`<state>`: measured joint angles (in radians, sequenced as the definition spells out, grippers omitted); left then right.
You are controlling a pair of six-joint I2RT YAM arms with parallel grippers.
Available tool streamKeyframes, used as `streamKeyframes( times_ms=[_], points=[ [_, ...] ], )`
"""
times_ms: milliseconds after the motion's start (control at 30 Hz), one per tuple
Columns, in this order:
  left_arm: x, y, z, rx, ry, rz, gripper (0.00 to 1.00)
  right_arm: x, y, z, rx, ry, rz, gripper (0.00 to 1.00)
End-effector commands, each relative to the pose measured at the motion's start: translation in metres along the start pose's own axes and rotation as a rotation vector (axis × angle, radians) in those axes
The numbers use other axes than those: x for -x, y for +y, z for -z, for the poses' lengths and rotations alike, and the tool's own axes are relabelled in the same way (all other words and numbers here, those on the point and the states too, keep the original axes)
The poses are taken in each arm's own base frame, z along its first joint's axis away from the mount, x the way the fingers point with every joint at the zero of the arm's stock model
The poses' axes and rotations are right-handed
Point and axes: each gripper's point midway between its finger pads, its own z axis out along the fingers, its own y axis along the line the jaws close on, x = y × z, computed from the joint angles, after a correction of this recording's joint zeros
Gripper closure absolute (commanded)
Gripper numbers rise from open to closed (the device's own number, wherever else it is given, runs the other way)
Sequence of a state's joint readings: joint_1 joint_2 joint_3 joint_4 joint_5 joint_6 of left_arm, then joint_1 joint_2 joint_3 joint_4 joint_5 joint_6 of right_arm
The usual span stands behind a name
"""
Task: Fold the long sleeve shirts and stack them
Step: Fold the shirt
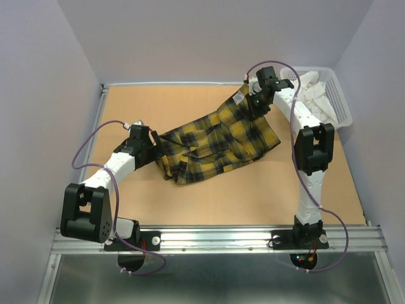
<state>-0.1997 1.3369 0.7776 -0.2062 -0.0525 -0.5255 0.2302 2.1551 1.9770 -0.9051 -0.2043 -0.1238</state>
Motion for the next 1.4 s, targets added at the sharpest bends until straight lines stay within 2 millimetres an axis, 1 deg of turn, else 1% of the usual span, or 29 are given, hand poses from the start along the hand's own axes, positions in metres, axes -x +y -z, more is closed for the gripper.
streamKeyframes(
  times_ms=[0,67,133,167,200,233,300,367,400,433,467,533,567,633,700,767,800,833,900,933,1033,1067,1100,1133,1200,1233,1300,1333,1367],
  points=[
    [-0.008,-0.009,-0.004,-0.072,0.034,0.053,0.11,0.012,-0.016,0.028,-0.112,0.014,0.121,0.99],
    [-0.015,-0.012,-0.009,-0.093,0.066,0.057,0.13,0.018,-0.013,0.029,-0.117,-0.001,0.137,0.99],
    [-0.027,-0.015,-0.014,-0.115,0.112,0.07,0.15,0.024,-0.011,0.032,-0.134,-0.015,0.156,0.99],
    [-0.027,-0.019,-0.016,-0.138,0.111,0.077,0.17,0.025,-0.012,0.031,-0.138,-0.015,0.159,0.99],
    [-0.034,-0.021,-0.018,-0.152,0.138,0.095,0.18,0.025,-0.011,0.031,-0.147,-0.014,0.169,0.99],
    [-0.036,-0.023,-0.019,-0.161,0.145,0.102,0.19,0.027,-0.011,0.032,-0.157,-0.017,0.173,1.0],
    [-0.04,-0.025,-0.025,-0.171,0.164,0.116,0.25,0.026,-0.012,0.031,-0.182,-0.011,0.182,0.99],
    [-0.04,-0.029,-0.029,-0.183,0.171,0.128,0.32,0.027,-0.013,0.032,-0.217,-0.008,0.195,1.0],
    [-0.042,-0.03,-0.032,-0.182,0.187,0.13,0.37,0.028,-0.016,0.034,-0.239,-0.011,0.199,0.99],
    [-0.042,-0.031,-0.034,-0.184,0.19,0.135,0.41,0.03,-0.011,0.036,-0.247,-0.018,0.213,0.99],
    [-0.04,-0.033,-0.035,-0.189,0.194,0.136,0.46,0.032,-0.011,0.038,-0.261,-0.021,0.218,0.99],
    [-0.041,-0.033,-0.04,-0.183,0.204,0.142,0.51,0.036,-0.008,0.042,-0.298,-0.03,0.238,0.99],
    [-0.04,-0.035,-0.041,-0.186,0.202,0.146,0.61,0.039,-0.008,0.047,-0.317,-0.042,0.244,0.99],
    [-0.041,-0.036,-0.042,-0.191,0.209,0.149,0.7,0.045,-0.004,0.054,-0.359,-0.058,0.263,0.99],
    [-0.046,-0.036,-0.042,-0.196,0.227,0.158,0.81,0.049,0.001,0.059,-0.392,-0.068,0.283,0.99],
    [-0.043,-0.039,-0.043,-0.213,0.214,0.16,0.87,0.055,0.011,0.066,-0.445,-0.087,0.311,1.0],
    [-0.045,-0.039,-0.043,-0.217,0.219,0.16,0.87,0.057,0.01,0.071,-0.495,-0.097,0.31,0.99],
    [-0.045,-0.04,-0.042,-0.222,0.221,0.16,0.87,0.059,0.023,0.071,-0.512,-0.105,0.326,0.99],
    [-0.045,-0.043,-0.042,-0.234,0.223,0.16,0.89,0.059,0.036,0.075,-0.602,-0.117,0.342,0.99],
    [-0.044,-0.043,-0.042,-0.238,0.22,0.161,0.92,0.058,0.04,0.076,-0.635,-0.118,0.347,0.99],
    [-0.044,-0.046,-0.041,-0.251,0.219,0.162,0.93,0.055,0.052,0.078,-0.748,-0.12,0.367,0.99],
    [-0.042,-0.048,-0.04,-0.258,0.218,0.163,0.93,0.052,0.068,0.075,-0.752,-0.123,0.398,1.0],
    [-0.043,-0.048,-0.041,-0.262,0.224,0.164,0.93,0.051,0.075,0.073,-0.764,-0.126,0.407,0.99],
    [-0.043,-0.049,-0.04,-0.266,0.225,0.163,0.93,0.048,0.088,0.07,-0.782,-0.133,0.426,0.99],
    [-0.044,-0.049,-0.04,-0.263,0.226,0.168,0.93,0.045,0.103,0.065,-0.789,-0.142,0.442,1.0],
    [-0.045,-0.048,-0.04,-0.262,0.228,0.169,0.93,0.044,0.119,0.062,-0.791,-0.154,0.467,0.99],
    [-0.046,-0.047,-0.041,-0.258,0.23,0.179,0.93,0.044,0.133,0.06,-0.785,-0.172,0.478,0.99],
    [-0.047,-0.047,-0.04,-0.258,0.235,0.183,0.93,0.042,0.147,0.057,-0.767,-0.182,0.492,0.99],
    [-0.047,-0.047,-0.04,-0.26,0.233,0.183,0.93,0.041,0.152,0.054,-0.759,-0.185,0.496,0.99]
  ],
)
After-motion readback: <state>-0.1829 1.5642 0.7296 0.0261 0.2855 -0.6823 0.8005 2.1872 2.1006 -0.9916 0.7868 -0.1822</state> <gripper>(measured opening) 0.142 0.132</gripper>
